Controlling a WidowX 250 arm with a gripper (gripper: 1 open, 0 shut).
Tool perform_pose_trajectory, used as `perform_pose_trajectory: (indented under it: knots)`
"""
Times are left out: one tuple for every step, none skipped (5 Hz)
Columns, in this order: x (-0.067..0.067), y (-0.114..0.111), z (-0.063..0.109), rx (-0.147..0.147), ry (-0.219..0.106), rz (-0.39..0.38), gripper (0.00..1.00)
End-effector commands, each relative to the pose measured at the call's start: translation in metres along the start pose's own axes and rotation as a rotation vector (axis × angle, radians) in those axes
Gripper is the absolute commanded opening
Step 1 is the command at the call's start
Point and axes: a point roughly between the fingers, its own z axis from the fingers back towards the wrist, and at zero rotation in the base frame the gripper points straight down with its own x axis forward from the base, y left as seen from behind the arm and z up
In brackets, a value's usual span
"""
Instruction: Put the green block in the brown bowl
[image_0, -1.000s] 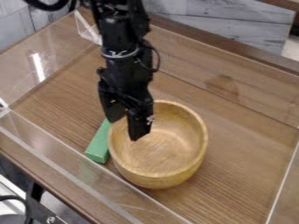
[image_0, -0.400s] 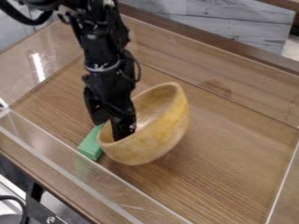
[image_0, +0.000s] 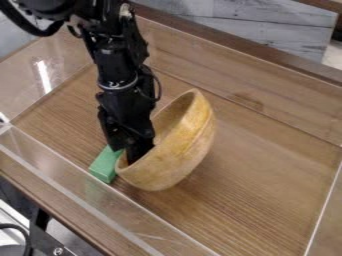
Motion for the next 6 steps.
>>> perform_pose_trajectory:
  knots:
    - [0.000,-0.001,0.005,-0.007,-0.002,0.017,0.00]
    - [-0.004,-0.004,0.009,-0.029,0.016,0.038,0.00]
    - [-0.008,-0.008,0.014,-0.054,0.036,0.063,0.00]
    - [-0.012,-0.010,0.020,-0.076,0.056,0.086,0.00]
    - [-0.016,-0.011,0.025,-0.093,0.072,0.105,0.00]
    - [-0.018,-0.012,0.029,-0.107,0.082,0.118,0.00]
